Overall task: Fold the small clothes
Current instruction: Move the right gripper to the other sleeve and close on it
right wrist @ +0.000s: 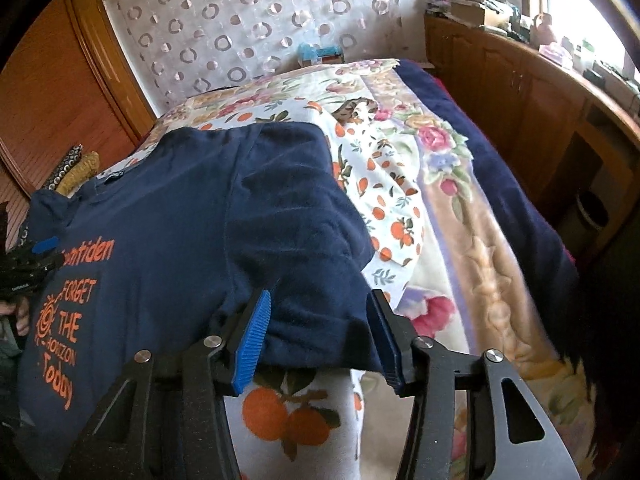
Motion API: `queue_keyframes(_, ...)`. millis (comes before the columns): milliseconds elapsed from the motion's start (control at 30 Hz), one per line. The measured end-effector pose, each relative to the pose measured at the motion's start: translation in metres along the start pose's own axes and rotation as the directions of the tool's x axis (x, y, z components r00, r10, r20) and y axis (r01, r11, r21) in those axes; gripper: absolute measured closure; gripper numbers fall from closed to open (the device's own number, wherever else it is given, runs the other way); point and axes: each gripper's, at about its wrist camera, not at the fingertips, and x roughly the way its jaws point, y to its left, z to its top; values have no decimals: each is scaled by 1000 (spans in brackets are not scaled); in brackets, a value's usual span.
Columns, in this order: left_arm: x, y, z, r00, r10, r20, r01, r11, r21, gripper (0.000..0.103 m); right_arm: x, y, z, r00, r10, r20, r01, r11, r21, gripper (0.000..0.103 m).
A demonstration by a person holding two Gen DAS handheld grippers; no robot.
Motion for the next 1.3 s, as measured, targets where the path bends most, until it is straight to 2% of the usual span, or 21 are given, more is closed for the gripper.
queue_keyframes(133,0,0,0,1000,0,0,0,1000,0,21,-2,5,-4,1000,-2,2,2,1000,-10,69)
queue_keyframes(200,0,0,0,1000,-1,0,1,1000,0,21,-4,8,-4,999,-41,9,41,999,-34,77)
queue_keyframes(267,0,0,0,1000,-4,-1,4,1000,1,20,-7,12,-4,994,-103,19,104,991,-79,97)
queue_keyframes(400,0,0,0,1000,-5,-1,5,1000,0,20,-11,22,-1,990,-130,48,135,983,-124,99)
queue_keyframes(500,0,0,0,1000,-4,-1,4,1000,1,19,-17,31,5,988,-121,96,135,980,-146,99)
queue_keyframes(733,0,0,0,1000,-3,-1,3,1000,1,19,-28,79,18,986,4,169,36,972,-231,99)
queue_keyframes(900,0,0,0,1000,-4,-1,4,1000,0,19,-4,112,5,989,104,102,-70,954,-292,99)
queue_keyframes(1100,0,0,0,1000,-2,0,2,1000,1,19,30,114,-10,995,95,12,-88,956,-279,99)
queue_keyframes(1233,-5,-1,0,1000,6,21,-6,1000,-3,19,28,109,-7,995,102,17,-94,961,-259,99)
queue_keyframes(1300,-11,0,2,999,-1,42,1,1000,-10,19,27,111,-3,996,91,16,-83,962,-260,95)
